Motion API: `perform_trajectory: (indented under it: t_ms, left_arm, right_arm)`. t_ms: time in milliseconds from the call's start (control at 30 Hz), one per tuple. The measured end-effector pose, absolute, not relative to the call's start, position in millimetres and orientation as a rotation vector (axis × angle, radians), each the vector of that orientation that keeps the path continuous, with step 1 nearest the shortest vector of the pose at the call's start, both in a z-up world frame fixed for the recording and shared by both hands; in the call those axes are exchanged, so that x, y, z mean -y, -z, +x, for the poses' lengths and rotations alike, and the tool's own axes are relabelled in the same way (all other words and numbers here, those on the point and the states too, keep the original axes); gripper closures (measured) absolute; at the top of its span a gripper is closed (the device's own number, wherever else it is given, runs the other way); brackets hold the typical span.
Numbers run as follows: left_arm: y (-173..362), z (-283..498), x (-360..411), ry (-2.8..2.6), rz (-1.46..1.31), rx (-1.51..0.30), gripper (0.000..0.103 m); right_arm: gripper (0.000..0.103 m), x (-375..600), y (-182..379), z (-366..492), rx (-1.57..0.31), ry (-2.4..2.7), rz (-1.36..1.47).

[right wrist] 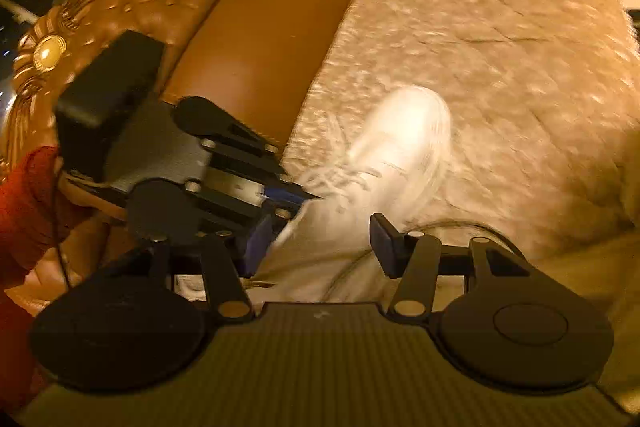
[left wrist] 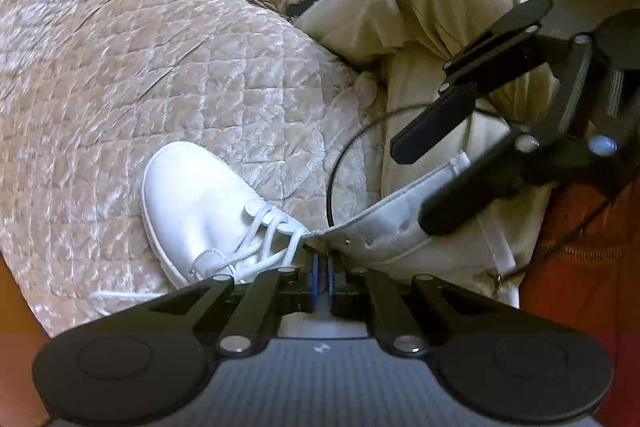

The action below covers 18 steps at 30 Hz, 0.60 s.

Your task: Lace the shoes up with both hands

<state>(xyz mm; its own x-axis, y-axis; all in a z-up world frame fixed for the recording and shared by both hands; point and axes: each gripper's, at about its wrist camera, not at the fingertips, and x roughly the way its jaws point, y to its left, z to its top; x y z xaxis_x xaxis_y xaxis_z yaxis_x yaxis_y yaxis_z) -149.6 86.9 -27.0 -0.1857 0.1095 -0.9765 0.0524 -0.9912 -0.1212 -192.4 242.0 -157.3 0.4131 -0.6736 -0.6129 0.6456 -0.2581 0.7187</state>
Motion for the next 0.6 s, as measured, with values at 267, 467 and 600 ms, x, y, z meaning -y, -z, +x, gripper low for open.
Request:
perform_trajectory:
  t_ms: [267, 467, 600]
  left_arm:
    - [23.3, -158.5, -97.2, -2.295, -2.039, 0.057, 0.092]
    - [20.4, -164.1, -101.4, -2.209, -2.074, -0.028, 0.084]
    - [23.4, -169.4, -99.7, -2.161, -2.104, -0.031, 0.084]
  right_arm:
    - [0.042, -255.4, 176.5, -202.7, 0.116, 1.221, 1.407]
    - [0.040, -253.8, 176.9, -202.6, 0.113, 1.209, 1.401]
    - [0.039, -252.5, 177.7, -202.0, 0.111, 1.206, 1.390]
